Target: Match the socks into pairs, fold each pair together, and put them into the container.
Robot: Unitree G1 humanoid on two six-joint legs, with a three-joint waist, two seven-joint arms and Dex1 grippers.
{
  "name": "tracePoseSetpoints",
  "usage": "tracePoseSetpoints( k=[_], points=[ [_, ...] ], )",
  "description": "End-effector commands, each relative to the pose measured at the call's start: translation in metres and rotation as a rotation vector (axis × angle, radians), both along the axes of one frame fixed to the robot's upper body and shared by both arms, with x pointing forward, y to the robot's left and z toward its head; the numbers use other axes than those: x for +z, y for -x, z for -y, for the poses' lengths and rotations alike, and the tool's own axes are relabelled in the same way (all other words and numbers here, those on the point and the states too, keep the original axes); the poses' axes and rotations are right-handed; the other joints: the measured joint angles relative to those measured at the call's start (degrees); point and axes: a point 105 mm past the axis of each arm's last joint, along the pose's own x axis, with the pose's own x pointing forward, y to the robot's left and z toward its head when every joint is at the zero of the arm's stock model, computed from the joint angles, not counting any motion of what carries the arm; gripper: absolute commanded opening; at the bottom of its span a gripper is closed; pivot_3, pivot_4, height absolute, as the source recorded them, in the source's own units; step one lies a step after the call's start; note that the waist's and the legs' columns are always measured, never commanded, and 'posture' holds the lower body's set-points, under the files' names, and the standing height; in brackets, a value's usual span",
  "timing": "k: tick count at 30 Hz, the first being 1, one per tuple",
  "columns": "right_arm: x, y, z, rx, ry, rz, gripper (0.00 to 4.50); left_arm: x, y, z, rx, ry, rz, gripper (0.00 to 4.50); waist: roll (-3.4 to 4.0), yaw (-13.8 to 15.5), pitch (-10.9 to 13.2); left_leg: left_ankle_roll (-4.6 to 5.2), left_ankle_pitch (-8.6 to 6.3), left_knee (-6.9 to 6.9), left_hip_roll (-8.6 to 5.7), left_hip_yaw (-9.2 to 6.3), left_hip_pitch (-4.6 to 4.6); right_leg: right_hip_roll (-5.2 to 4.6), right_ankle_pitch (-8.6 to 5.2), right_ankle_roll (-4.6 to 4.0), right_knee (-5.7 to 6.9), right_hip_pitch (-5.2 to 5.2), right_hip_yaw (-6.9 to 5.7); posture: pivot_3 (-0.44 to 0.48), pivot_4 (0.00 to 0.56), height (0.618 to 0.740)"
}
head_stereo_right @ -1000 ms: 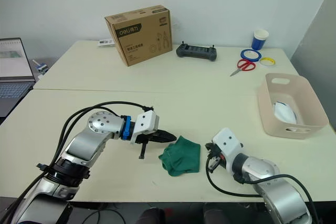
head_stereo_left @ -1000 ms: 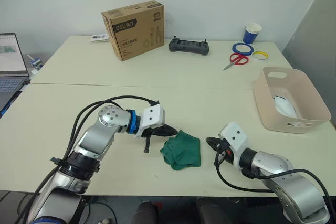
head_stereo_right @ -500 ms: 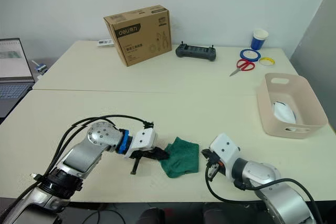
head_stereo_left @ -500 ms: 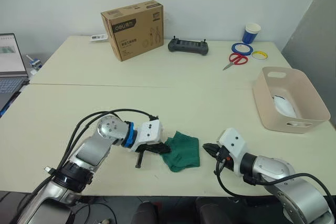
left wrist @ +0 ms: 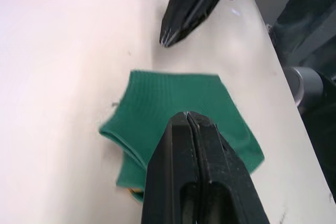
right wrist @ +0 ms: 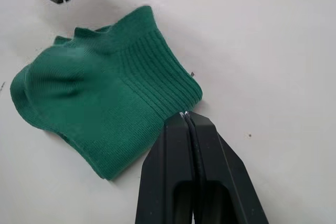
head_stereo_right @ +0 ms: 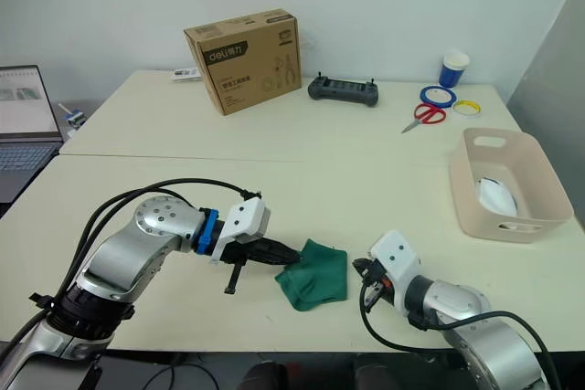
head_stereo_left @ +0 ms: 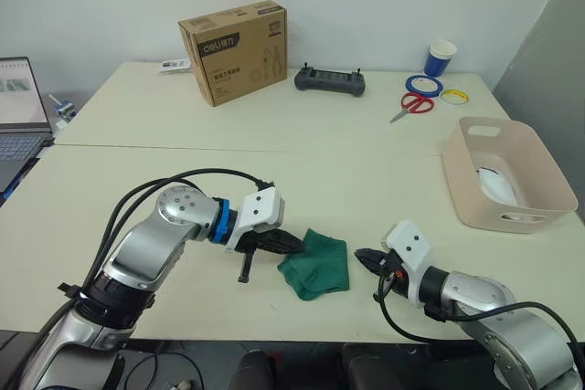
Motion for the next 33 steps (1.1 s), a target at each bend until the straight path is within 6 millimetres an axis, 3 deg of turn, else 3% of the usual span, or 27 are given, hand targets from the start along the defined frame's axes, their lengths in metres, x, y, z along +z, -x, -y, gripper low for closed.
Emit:
tracePoseSetpoints(
  k=[1, 9, 10, 14, 19, 23, 33],
  points=[
    [0.01, 0.0, -0.001, 0.005, -0.05, -0.008, 0.06, -0.007, -0.005, 0.004, -0.003, -0.009, 0.023, 0.0, 0.0, -0.1, 0.0, 0.0, 0.0, 0.0, 0.0, 0.0, 0.0, 0.0, 0.0, 0.0, 0.0, 0.0, 0.0, 0.0, 0.15, 0.723],
    [0.009, 0.004, -0.002, -0.002, -0.09, -0.082, 0.06, -0.055, -0.019, 0.001, 0.034, -0.099, 0.019, 0.0, 0.0, -0.1, 0.0, 0.0, 0.0, 0.03, 0.0, -0.01, 0.01, 0.02, 0.01, 0.0, 0.04, 0.0, 0.01, 0.0, 0.15, 0.723],
    [0.009, 0.005, -0.002, -0.003, -0.102, -0.097, 0.23, -0.058, -0.018, 0.0, 0.03, -0.104, 0.018, 0.0, 0.0, -0.1, 0.0, 0.0, 0.0, 0.02, 0.0, -0.01, 0.01, 0.02, 0.01, 0.0, 0.04, 0.0, 0.01, 0.0, 0.15, 0.723],
    [0.009, 0.007, -0.004, -0.035, -0.191, -0.201, 1.26, -0.06, -0.008, -0.006, 0.009, -0.117, -0.001, 0.0, 0.0, -0.2, 0.0, 0.0, 0.0, 0.02, 0.01, -0.01, 0.01, 0.01, 0.01, -0.01, 0.04, 0.01, 0.01, 0.0, 0.15, 0.723],
    [0.008, 0.005, -0.007, -0.079, -0.312, -0.353, 3.07, -0.068, -0.004, -0.017, 0.015, -0.163, 0.003, 0.0, 0.05, -0.3, 0.0, 0.0, 0.0, 0.01, 0.04, -0.02, 0.04, 0.02, 0.01, -0.02, 0.09, 0.01, 0.01, 0.0, 0.15, 0.723],
    [-0.001, 0.005, -0.009, -0.082, -0.31, -0.453, 4.45, -0.07, -0.003, -0.019, 0.022, -0.166, -0.004, 0.0, 0.08, -0.3, -0.1, 0.0, 0.0, 0.01, 0.03, -0.01, 0.07, 0.02, 0.01, -0.03, 0.1, 0.03, 0.0, 0.0, 0.15, 0.723],
    [-0.016, 0.006, -0.049, 0.045, -0.349, -0.616, 4.48, -0.074, -0.001, -0.022, 0.036, -0.179, -0.006, 0.0, 0.11, -0.8, -0.2, 0.01, 0.0, -0.04, 0.06, 0.02, 0.22, 0.06, 0.02, -0.03, 0.12, 0.08, 0.04, 0.0, 0.15, 0.723]
  ],
)
